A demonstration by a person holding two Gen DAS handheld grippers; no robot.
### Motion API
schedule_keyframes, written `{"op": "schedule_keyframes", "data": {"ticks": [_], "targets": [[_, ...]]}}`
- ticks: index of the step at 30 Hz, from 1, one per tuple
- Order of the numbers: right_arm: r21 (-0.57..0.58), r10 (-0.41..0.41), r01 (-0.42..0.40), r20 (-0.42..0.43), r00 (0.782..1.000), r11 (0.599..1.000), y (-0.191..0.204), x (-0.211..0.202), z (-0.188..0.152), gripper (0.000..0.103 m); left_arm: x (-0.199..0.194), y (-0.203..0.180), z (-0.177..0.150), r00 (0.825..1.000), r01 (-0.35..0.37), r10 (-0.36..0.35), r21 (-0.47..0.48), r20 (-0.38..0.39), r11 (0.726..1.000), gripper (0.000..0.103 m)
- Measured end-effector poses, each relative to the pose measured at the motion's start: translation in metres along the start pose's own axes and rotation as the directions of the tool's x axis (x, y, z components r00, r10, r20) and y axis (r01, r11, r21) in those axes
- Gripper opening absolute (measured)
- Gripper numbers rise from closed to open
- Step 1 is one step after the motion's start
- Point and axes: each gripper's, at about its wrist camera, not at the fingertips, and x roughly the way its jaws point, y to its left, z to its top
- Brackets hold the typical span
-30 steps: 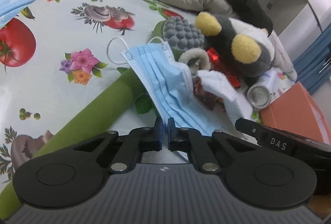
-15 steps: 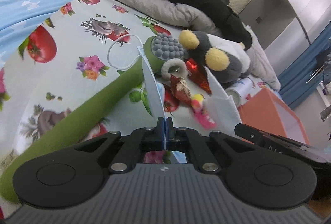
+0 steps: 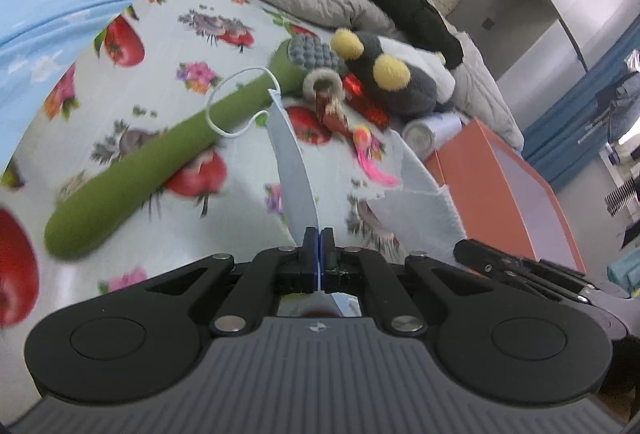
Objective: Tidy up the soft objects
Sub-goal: 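Lift the face mask with the left gripper while the right gripper lifts the white towel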
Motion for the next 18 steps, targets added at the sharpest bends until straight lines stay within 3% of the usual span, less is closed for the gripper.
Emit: {"op": "schedule_keyframes", "data": {"ticks": [10, 18], "targets": [[0.064, 0.037, -0.032, -0.082, 0.996, 0.997, 0.000, -0.023, -0.058, 0.006, -0.024, 0.014, -0.041, 0.992, -0.087, 0.089, 0.031, -0.086, 0.996, 0.001], [0.141, 0.133, -0.117, -0.109, 0.985, 0.983, 0.002, -0.019, -0.073, 0.007, -0.016, 0.027, -0.040, 0.975, -0.169, 0.176, 0.059, -0.136, 0.984, 0.001]]}}
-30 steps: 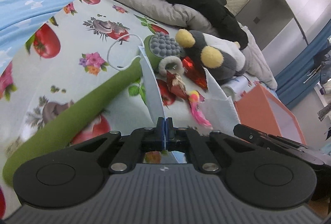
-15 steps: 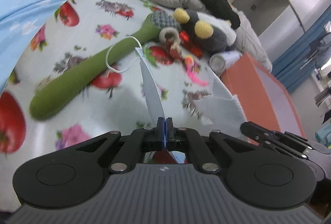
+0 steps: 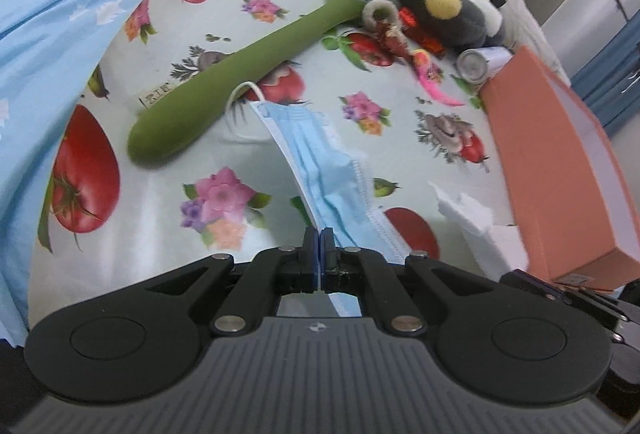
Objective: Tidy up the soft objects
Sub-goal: 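Lift the face mask with the left gripper while the right gripper lifts the white towel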
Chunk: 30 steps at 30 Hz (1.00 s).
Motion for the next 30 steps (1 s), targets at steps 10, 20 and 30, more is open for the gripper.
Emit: {"op": "schedule_keyframes", "data": {"ticks": [10, 20, 30], "targets": [[0.040, 0.086, -0.086, 0.016, 0.996, 0.995, -0.006, 0.001, 0.002, 0.051, 0.004, 0.001, 0.005, 0.998, -0.048, 0.048, -0.015, -0.040, 0.999, 0.013], [-0.058, 0.111, -0.109, 0.042, 0.993, 0.992, 0.002, 0.027, 0.011, 0.080, -0.009, 0.007, 0.003, 0.996, -0.081, 0.080, -0.029, -0.033, 0.996, 0.055], [-0.164, 0.058, -0.061, -0.026, 0.998, 0.985, 0.011, 0.051, -0.004, 0.061, 0.004, -0.005, 0.001, 0.995, -0.092, 0.090, -0.044, -0.049, 0.995, 0.062]]}}
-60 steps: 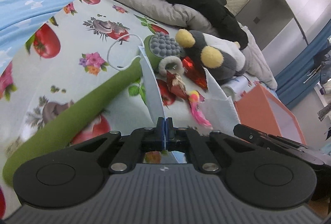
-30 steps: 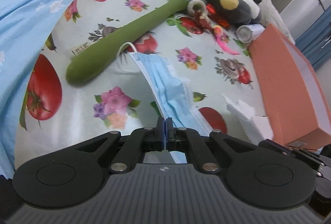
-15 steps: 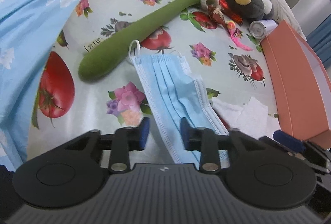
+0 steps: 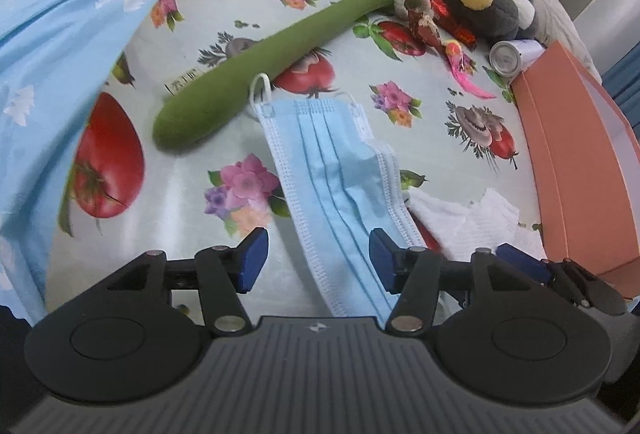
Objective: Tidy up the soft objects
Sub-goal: 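Lift the face mask with the left gripper while the right gripper lifts the white towel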
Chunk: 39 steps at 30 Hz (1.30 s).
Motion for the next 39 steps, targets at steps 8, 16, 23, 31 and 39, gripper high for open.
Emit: {"op": "schedule_keyframes", "data": {"ticks": [8, 16, 23, 31, 39], "targets": [[-0.037, 0.011, -0.011, 0.010, 1.000, 0.999, 0.006, -0.003, -0.001, 0.020, 0.010, -0.012, 0.004, 1.000, -0.006, 0.007, -0.042, 0.008, 0.999, 0.062], [0.006, 0.118, -0.118, 0.000, 0.993, 0.993, 0.007, -0.004, -0.001, 0.019, 0.023, -0.031, 0.003, 1.000, -0.004, 0.004, -0.008, -0.005, 1.000, 0.062], [0.030, 0.217, -0.216, -0.020, 0.976, 0.976, 0.011, -0.005, -0.003, 0.019, 0.032, -0.052, -0.001, 1.000, 0.012, -0.011, 0.039, -0.008, 0.999, 0.061], [-0.027, 0.305, -0.307, -0.066, 0.950, 0.951, 0.025, -0.006, -0.011, 0.018, 0.036, -0.056, 0.001, 1.000, -0.003, 0.004, 0.060, -0.005, 0.998, 0.061], [-0.059, 0.319, -0.323, -0.073, 0.945, 0.944, 0.031, -0.007, -0.014, 0.018, 0.044, -0.074, 0.005, 0.999, -0.041, 0.045, 0.185, -0.018, 0.982, 0.061]]}}
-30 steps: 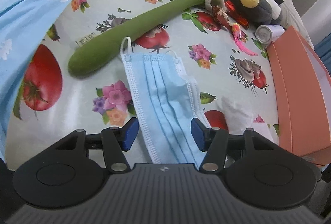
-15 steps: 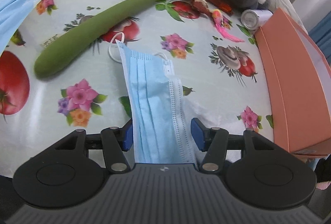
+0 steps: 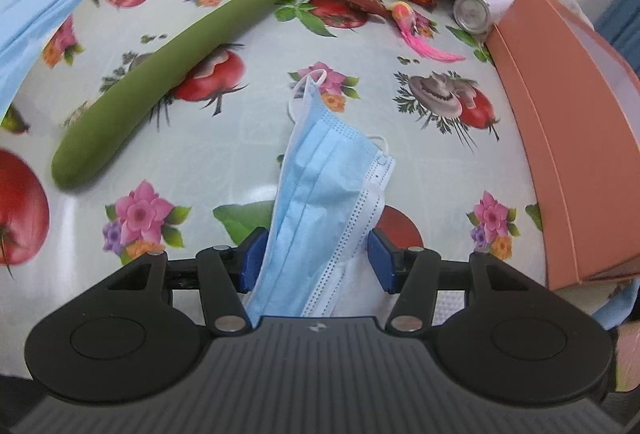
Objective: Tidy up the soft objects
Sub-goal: 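Lift the face mask with the left gripper while the right gripper lifts the white towel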
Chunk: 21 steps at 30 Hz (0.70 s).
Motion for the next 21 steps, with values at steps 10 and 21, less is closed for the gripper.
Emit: {"op": "schedule_keyframes", "data": {"ticks": [10, 21], "targets": [[-0.010, -0.019, 0.019, 0.007, 1.000, 1.000, 0.000, -0.004, -0.001, 0.018, 0.005, -0.014, 0.005, 0.998, -0.065, 0.063, 0.094, 0.026, 0.993, 0.019], [0.078, -0.159, 0.157, 0.021, 0.987, 0.985, -0.024, -0.019, 0.000, 0.016, -0.013, 0.008, 0.006, 0.998, -0.015, 0.015, 0.005, 0.056, 1.000, 0.011]]}}
